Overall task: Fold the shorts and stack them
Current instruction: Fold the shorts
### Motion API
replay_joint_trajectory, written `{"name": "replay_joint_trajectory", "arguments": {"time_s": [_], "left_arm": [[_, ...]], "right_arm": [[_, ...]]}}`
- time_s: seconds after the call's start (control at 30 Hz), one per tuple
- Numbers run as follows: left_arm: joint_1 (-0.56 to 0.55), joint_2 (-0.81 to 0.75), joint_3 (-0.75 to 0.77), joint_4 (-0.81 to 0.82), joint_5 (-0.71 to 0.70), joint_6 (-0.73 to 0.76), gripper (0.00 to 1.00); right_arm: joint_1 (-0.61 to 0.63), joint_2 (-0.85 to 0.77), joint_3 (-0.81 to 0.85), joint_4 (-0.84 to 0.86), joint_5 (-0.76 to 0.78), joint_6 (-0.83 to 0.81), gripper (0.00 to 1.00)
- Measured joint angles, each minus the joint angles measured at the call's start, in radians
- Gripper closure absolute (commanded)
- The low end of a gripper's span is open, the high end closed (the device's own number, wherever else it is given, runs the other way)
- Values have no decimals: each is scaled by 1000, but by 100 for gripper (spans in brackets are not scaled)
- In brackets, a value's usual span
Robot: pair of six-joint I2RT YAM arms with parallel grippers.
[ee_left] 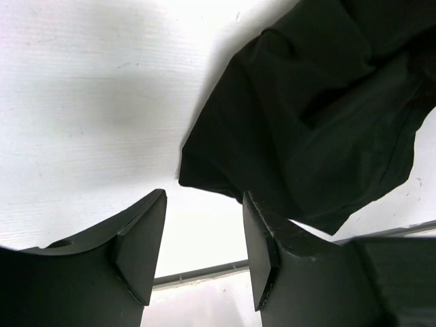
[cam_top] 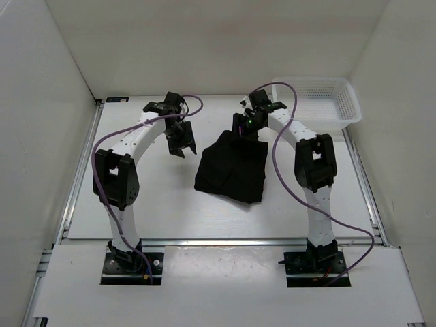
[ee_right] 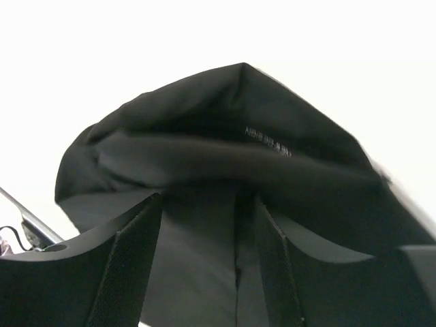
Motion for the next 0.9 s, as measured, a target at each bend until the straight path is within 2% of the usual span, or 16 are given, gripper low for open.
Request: {"name": "replay_joint_trajectory", "arguments": {"time_s": [0.03,0.07,0.13,0.17,0.23,0.3,0.67,0.9], "left_arm": [[0,-6,-10,1,2,0,40],[2,-14,-20,4,3,1,40],[4,-32,-40,5,6,1,40],[5,-42,-52,6,8,1,40],[8,-59,-70,11,8,2,41],[13,-74,-82,14,8,2,41],[17,-86,-101,31,9,2,43],[16,-90,-103,31,11,4,43]], "right_arm": [[0,27,21,1,-14,0,43],[0,46,32,1,-25,-2,54],[0,62,34,-5,-44,-2,69],[1,64,34,-9,-52,-2,80],[3,61,34,-9,-63,-3,92],[6,56,33,-5,-70,1,98],[16,-130,-54,-6,36,34,100],[-52,-221,-62,0,142,72,100]]}}
